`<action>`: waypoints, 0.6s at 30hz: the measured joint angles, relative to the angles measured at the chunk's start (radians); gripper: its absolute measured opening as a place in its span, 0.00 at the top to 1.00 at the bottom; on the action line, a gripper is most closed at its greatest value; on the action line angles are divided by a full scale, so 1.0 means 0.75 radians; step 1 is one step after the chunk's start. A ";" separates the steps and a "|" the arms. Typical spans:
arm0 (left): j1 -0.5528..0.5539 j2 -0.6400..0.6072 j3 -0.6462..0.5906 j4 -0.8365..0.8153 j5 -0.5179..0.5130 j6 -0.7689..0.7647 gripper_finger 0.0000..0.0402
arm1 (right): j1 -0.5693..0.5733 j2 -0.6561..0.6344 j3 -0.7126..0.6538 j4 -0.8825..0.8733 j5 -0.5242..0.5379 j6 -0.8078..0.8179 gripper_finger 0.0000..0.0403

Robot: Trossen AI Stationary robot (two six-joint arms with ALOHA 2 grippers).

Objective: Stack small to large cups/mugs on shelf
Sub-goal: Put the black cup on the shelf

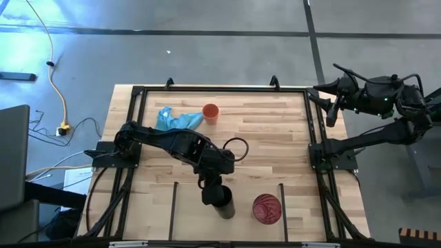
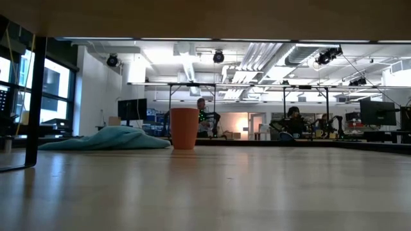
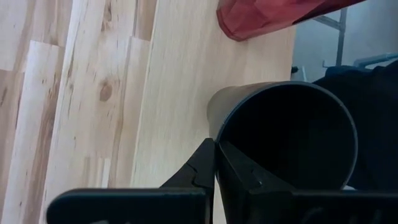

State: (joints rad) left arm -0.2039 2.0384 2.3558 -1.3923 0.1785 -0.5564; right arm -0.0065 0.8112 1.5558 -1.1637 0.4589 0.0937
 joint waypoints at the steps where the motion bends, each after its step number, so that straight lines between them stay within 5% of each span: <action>1: 0.000 0.000 0.000 0.001 0.009 0.002 1.00 | 0.000 0.000 0.000 0.000 0.000 0.000 0.54; 18: 0.000 -0.001 0.000 0.013 0.052 0.003 1.00 | 0.000 0.000 0.000 0.000 -0.002 0.000 0.54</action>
State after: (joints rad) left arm -0.2039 2.0380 2.3558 -1.3824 0.2173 -0.5541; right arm -0.0067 0.8112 1.5558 -1.1640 0.4575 0.0937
